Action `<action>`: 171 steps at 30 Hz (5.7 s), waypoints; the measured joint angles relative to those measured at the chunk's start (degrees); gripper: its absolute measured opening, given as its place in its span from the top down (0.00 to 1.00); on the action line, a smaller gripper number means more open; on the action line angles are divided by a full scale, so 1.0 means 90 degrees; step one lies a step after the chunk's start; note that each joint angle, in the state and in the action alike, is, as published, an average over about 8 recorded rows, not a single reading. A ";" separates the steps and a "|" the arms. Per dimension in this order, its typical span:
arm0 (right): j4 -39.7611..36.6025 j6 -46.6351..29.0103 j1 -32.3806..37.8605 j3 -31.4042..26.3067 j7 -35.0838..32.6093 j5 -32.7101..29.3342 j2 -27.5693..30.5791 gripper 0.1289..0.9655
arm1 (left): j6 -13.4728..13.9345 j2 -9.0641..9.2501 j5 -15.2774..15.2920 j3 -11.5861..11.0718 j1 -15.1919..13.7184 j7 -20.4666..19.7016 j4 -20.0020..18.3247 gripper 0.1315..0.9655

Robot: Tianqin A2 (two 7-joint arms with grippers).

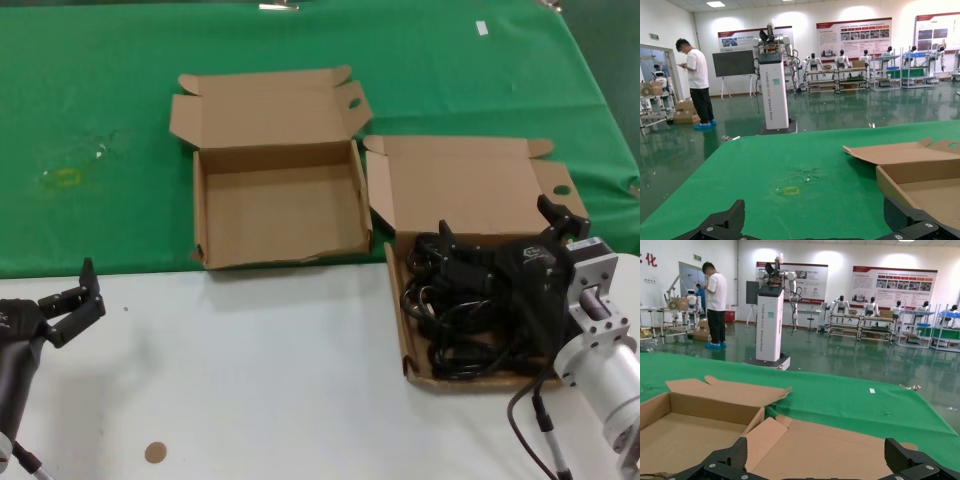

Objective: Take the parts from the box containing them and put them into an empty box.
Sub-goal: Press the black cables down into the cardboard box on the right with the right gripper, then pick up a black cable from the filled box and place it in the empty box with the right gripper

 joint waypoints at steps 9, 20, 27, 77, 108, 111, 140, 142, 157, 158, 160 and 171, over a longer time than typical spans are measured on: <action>0.0000 0.0000 0.0000 0.0000 0.0000 0.0000 0.0000 0.00 | 0.0000 0.0000 0.0000 0.0000 0.0000 0.0000 0.0000 0.00; 0.0000 0.0000 0.0000 0.0000 0.0000 0.0000 0.0000 0.00 | 0.0000 0.0000 0.0000 0.0000 0.0000 0.0000 0.0000 0.04; 0.0000 0.0000 0.0000 0.0000 0.0000 0.0000 0.0000 0.00 | 0.0000 0.0000 0.0000 0.0000 0.0000 0.0000 0.0000 0.07; -0.0378 -0.4309 0.4300 -0.4492 0.1211 -0.0169 0.5409 0.00 | 0.0000 0.0000 0.0002 0.0000 0.0000 -0.0002 0.0000 0.98; -0.2902 -0.7366 0.5519 -0.3756 -0.0866 -0.1999 0.3198 0.07 | 0.0000 0.0000 0.0002 0.0000 0.0000 -0.0002 0.0000 0.99; -0.2996 -0.7436 0.5533 -0.3724 -0.0892 -0.2120 0.3111 0.12 | 0.0000 0.0000 0.0002 0.0000 0.0000 -0.0002 0.0000 0.99; -0.3233 -0.7925 0.5805 -0.3542 -0.0836 -0.2828 0.2797 0.73 | 0.0000 0.0000 0.0002 0.0000 0.0000 -0.0002 0.0000 0.99; -0.3136 -0.8042 0.5859 -0.3526 -0.0752 -0.2839 0.2844 0.78 | 0.0000 0.0000 0.0002 0.0000 0.0000 -0.0002 0.0000 0.99; -0.2819 -0.8726 0.6894 -0.3488 -0.0097 -0.3018 0.2606 0.88 | 0.0000 0.0000 0.0002 0.0000 0.0000 -0.0002 0.0000 0.99; -0.2847 -0.8726 0.6983 -0.3503 -0.0069 -0.3045 0.2524 0.88 | 0.0000 0.0000 0.0002 0.0000 0.0000 -0.0002 0.0000 0.99; -0.2944 -0.8695 0.7159 -0.3544 -0.0030 -0.3109 0.2324 0.88 | 0.0000 0.0000 0.0002 0.0000 0.0000 -0.0002 0.0000 0.99; -0.4465 -0.7885 0.7837 -0.3851 -0.0312 -0.3419 0.0680 0.88 | 0.0000 0.0000 0.0002 0.0000 0.0000 -0.0002 0.0000 0.99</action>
